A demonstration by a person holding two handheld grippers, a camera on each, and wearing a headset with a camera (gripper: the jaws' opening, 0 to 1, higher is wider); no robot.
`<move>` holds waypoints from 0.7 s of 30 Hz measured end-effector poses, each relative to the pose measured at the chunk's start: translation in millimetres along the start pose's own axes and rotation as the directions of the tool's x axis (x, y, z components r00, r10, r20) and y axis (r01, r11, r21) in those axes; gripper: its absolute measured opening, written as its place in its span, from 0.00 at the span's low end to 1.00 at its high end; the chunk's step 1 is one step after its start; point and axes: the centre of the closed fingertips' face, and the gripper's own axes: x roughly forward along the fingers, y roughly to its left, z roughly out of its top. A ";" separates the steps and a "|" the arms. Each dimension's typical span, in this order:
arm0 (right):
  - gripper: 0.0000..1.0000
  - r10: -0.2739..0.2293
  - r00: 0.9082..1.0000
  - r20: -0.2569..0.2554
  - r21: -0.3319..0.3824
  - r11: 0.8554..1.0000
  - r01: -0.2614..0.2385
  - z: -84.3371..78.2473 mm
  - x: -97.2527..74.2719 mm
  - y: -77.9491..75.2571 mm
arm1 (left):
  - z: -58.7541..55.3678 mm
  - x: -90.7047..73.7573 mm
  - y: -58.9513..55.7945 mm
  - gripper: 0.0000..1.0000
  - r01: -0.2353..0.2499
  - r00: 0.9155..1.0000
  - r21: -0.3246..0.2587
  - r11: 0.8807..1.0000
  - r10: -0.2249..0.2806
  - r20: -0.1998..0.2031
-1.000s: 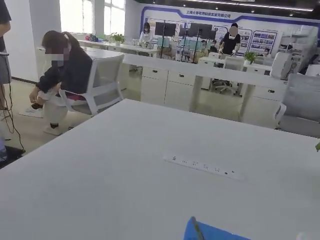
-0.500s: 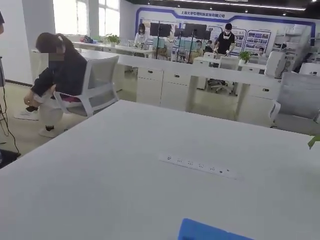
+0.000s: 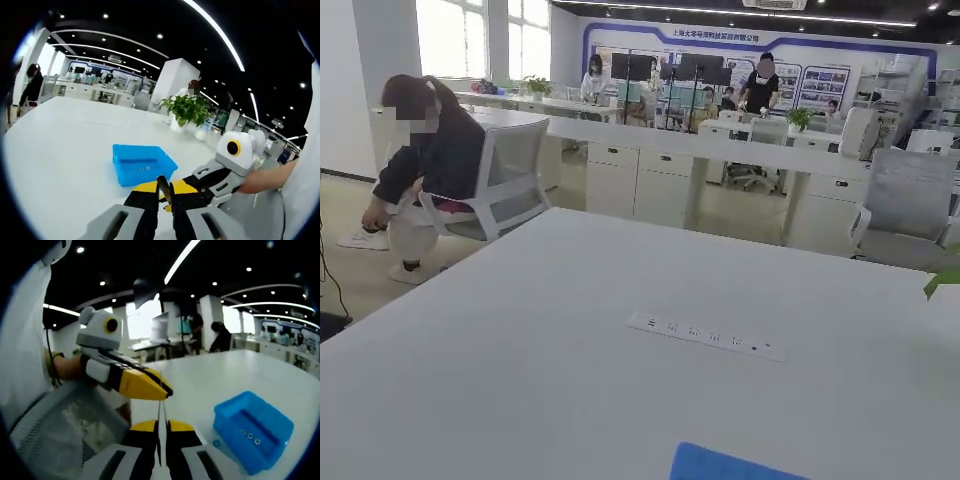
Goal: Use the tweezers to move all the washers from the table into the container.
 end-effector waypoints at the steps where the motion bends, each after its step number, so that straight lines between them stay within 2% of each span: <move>1: 0.05 -0.004 1.000 -0.014 -0.008 1.000 0.003 -2.2 1.8 0.0 | -2.0 1.0 -0.5 0.04 0.001 1.000 0.015 1.000 -0.001 -0.011; 9: 0.05 -0.033 0.995 -0.094 -0.058 0.998 0.027 -8.8 8.0 -2.1 | -10.5 2.4 -3.3 0.02 -0.001 0.998 0.110 0.994 0.008 -0.061; 12: 0.05 -0.043 0.994 -0.102 -0.059 0.998 0.037 -7.2 8.6 -3.0 | -12.8 2.5 -2.5 0.02 -0.008 0.997 0.142 0.990 0.019 -0.076; 14: 0.05 -0.038 0.994 -0.100 -0.029 0.999 0.036 -4.2 8.7 -2.2 | -16.0 2.7 -1.9 0.02 -0.015 0.995 0.178 0.984 0.032 -0.094; 17: 0.04 -0.042 0.994 -0.105 -0.061 0.997 0.036 -1.8 9.1 -2.0 | -16.0 3.5 -4.9 0.02 -0.004 0.995 0.215 0.977 0.025 -0.094; 21: 0.03 -0.053 0.991 -0.125 -0.098 0.994 0.041 -3.1 10.2 -2.3 | -16.3 3.4 -2.2 0.02 -0.011 0.995 0.239 0.971 0.035 -0.095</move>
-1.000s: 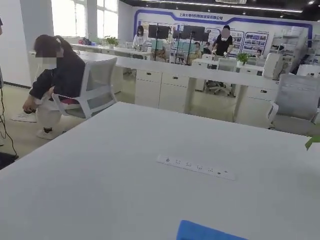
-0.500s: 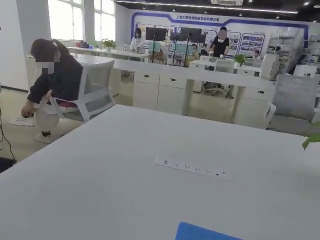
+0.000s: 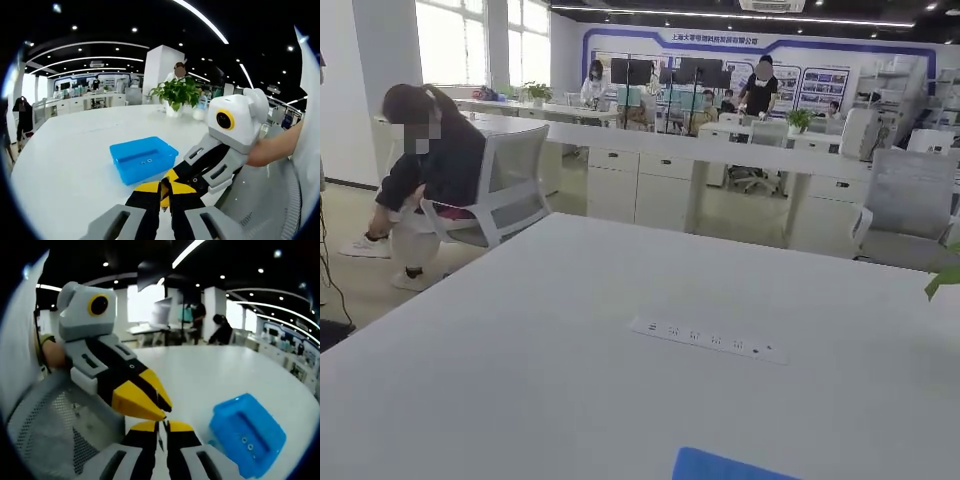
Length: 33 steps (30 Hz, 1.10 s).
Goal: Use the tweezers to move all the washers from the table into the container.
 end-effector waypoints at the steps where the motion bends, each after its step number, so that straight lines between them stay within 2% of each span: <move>1: 0.03 0.002 1.000 0.000 -0.002 1.000 -0.002 0.4 -0.1 0.5 | 0.8 0.1 -0.1 0.02 -0.001 1.000 0.016 1.000 0.001 0.004; 3: 0.02 -0.002 1.000 -0.011 -0.029 1.000 0.002 0.5 -0.5 -1.2 | 1.9 0.1 0.5 0.03 -0.004 1.000 0.051 0.999 0.004 0.010; 5: 0.02 -0.008 1.000 -0.020 -0.034 0.999 0.008 0.1 0.0 -3.7 | 8.0 -2.0 5.7 0.04 -0.033 0.999 0.077 0.997 0.030 0.042; 6: 0.02 -0.017 0.999 -0.027 -0.041 0.999 0.016 -1.2 0.4 -6.9 | 13.2 -3.6 9.0 0.06 -0.051 0.996 0.078 0.996 0.045 0.073; 7: 0.02 -0.030 0.999 -0.031 -0.041 0.999 0.029 -2.6 0.8 -11.3 | 17.7 -6.5 14.7 0.11 -0.078 0.992 0.049 0.996 0.073 0.103; 8: 0.02 -0.050 0.998 -0.030 -0.031 0.998 0.049 -3.7 0.4 -18.4 | 18.4 -7.9 18.4 0.14 -0.094 0.990 0.034 0.995 0.089 0.111; 9: 0.02 -0.070 0.997 -0.019 -0.014 0.997 0.069 -3.4 -0.6 -25.7 | 16.9 -9.4 23.5 0.18 -0.114 0.988 0.019 0.993 0.111 0.107; 11: 0.02 -0.123 0.992 0.034 0.076 0.990 0.120 1.6 -3.7 -44.9 | 17.2 -10.6 27.1 0.20 -0.125 0.986 -0.001 0.992 0.125 0.113; 12: 0.02 -0.149 0.988 0.049 0.118 0.983 0.142 2.5 -5.4 -54.4 | 17.3 -10.3 26.3 0.21 -0.121 0.986 -0.007 0.993 0.121 0.113; 13: 0.02 -0.190 0.980 0.067 0.159 0.971 0.177 3.4 -7.6 -68.7 | 16.9 -9.5 24.9 0.21 -0.113 0.987 -0.014 0.994 0.114 0.111; 14: 0.02 -0.212 0.974 0.083 0.208 0.959 0.191 2.7 -8.1 -79.9 | 15.7 -8.7 23.6 0.20 -0.107 0.989 -0.017 0.994 0.108 0.104; 16: 0.02 -0.231 0.969 0.084 0.252 0.946 0.204 -0.9 -7.4 -91.1 | 13.0 -6.7 21.5 0.20 -0.096 0.991 -0.010 0.995 0.097 0.089; 17: 0.02 -0.230 0.970 0.081 0.247 0.947 0.204 -3.7 -5.7 -96.8 | 12.3 -6.1 20.6 0.20 -0.092 0.992 -0.009 0.996 0.092 0.084; 24: 0.02 -0.215 0.973 0.087 0.310 0.934 0.179 -11.4 6.0 -102.7 | 8.3 -3.5 18.9 0.20 -0.074 0.995 -0.026 0.997 0.075 0.063; 26: 0.03 -0.227 0.969 0.102 0.316 0.931 0.184 -8.7 5.0 -105.1 | 8.7 -3.6 19.3 0.20 -0.074 0.995 -0.028 0.997 0.076 0.065; 30: 0.02 -0.226 0.971 0.085 0.285 0.939 0.193 -7.8 3.3 -104.6 | 8.3 -3.2 19.3 0.20 -0.071 0.995 -0.031 0.997 0.073 0.063; 33: 0.02 -0.229 0.970 0.080 0.282 0.939 0.198 -8.9 0.8 -104.4 | 8.5 -3.2 19.4 0.20 -0.071 0.995 -0.032 0.997 0.073 0.064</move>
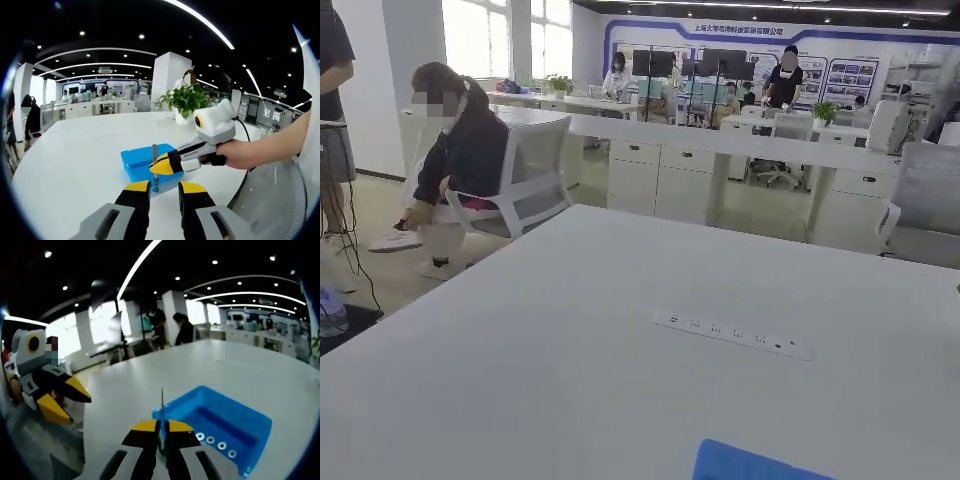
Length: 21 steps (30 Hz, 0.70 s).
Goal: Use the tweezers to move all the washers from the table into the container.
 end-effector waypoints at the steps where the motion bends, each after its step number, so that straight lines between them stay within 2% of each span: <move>1: 0.02 -0.001 1.000 0.003 0.002 1.000 0.000 0.0 -0.6 -0.2 | 0.1 0.0 0.0 0.20 0.001 1.000 -0.002 1.000 -0.001 0.001; 9: 0.03 0.022 1.000 0.018 -0.023 1.000 -0.021 3.4 1.5 3.4 | 0.4 0.4 -0.6 0.20 0.003 1.000 0.000 1.000 -0.003 0.002; 14: 0.03 0.029 1.000 -0.003 0.007 1.000 -0.029 -2.2 2.2 3.9 | 0.5 0.3 -0.3 0.20 0.002 1.000 -0.003 1.000 -0.002 0.002; 18: 0.03 0.050 0.999 0.008 0.024 0.998 -0.051 -1.9 2.5 6.2 | 0.1 0.4 -0.9 0.19 0.004 1.000 0.001 1.000 -0.004 -0.001; 21: 0.03 0.048 0.999 -0.015 -0.032 0.998 -0.049 -2.4 2.4 7.7 | -0.4 0.6 -1.2 0.19 0.005 1.000 0.004 1.000 -0.005 -0.003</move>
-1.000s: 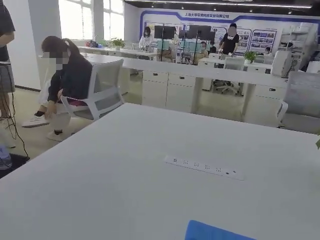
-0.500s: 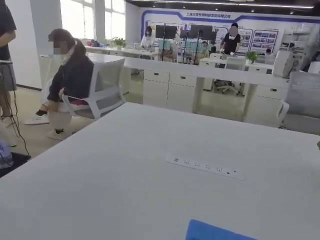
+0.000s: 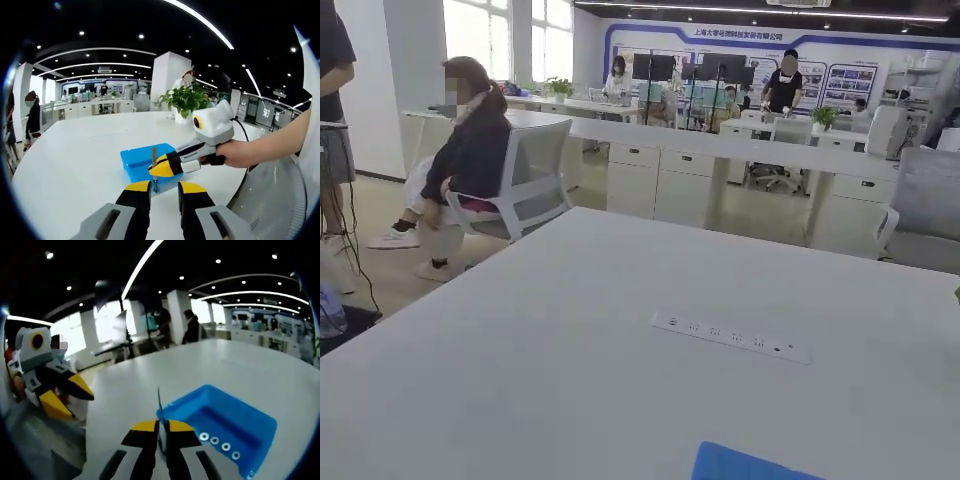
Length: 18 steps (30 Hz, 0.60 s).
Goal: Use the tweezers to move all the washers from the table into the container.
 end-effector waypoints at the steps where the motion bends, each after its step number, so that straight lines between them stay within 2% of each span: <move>1: 0.03 0.003 1.000 -0.009 -0.018 1.000 -0.003 -0.5 0.2 0.5 | -0.3 0.0 0.1 0.19 -0.001 1.000 0.002 1.000 0.001 -0.002; 6: 0.03 -0.005 0.998 -0.066 -0.137 0.991 -0.004 -1.8 2.6 2.8 | -1.5 0.3 -0.2 0.19 0.002 1.000 0.003 1.000 -0.002 -0.007; 8: 0.03 -0.031 0.994 -0.101 -0.216 0.976 0.009 -3.2 3.9 0.5 | -2.1 0.3 -0.1 0.18 0.002 1.000 0.008 1.000 -0.002 -0.010; 9: 0.03 -0.018 0.992 -0.128 -0.205 0.979 -0.008 -6.8 5.6 3.3 | -2.0 0.4 -0.1 0.18 0.002 1.000 0.010 1.000 -0.002 -0.010; 10: 0.03 -0.014 0.993 -0.117 -0.191 0.982 -0.008 -4.6 7.1 4.2 | -1.9 0.4 -0.2 0.18 0.003 1.000 0.009 1.000 -0.003 -0.009; 12: 0.02 -0.001 0.991 -0.134 -0.203 0.979 -0.026 -5.0 7.1 7.6 | -1.3 0.3 -0.1 0.18 0.003 1.000 0.007 1.000 -0.003 -0.005; 13: 0.01 -0.008 0.990 -0.139 -0.188 0.982 -0.018 -4.6 7.2 6.7 | -0.9 0.2 0.2 0.18 0.002 1.000 0.006 1.000 -0.002 -0.002; 17: 0.01 -0.013 0.991 -0.131 -0.127 0.992 -0.003 -4.5 5.7 1.5 | 0.5 -0.6 1.2 0.19 -0.001 1.000 0.000 1.000 0.001 0.007; 18: 0.01 0.000 0.994 -0.112 -0.083 0.996 -0.009 -2.4 4.5 2.0 | 0.6 -0.6 1.3 0.19 -0.001 1.000 -0.002 1.000 0.001 0.008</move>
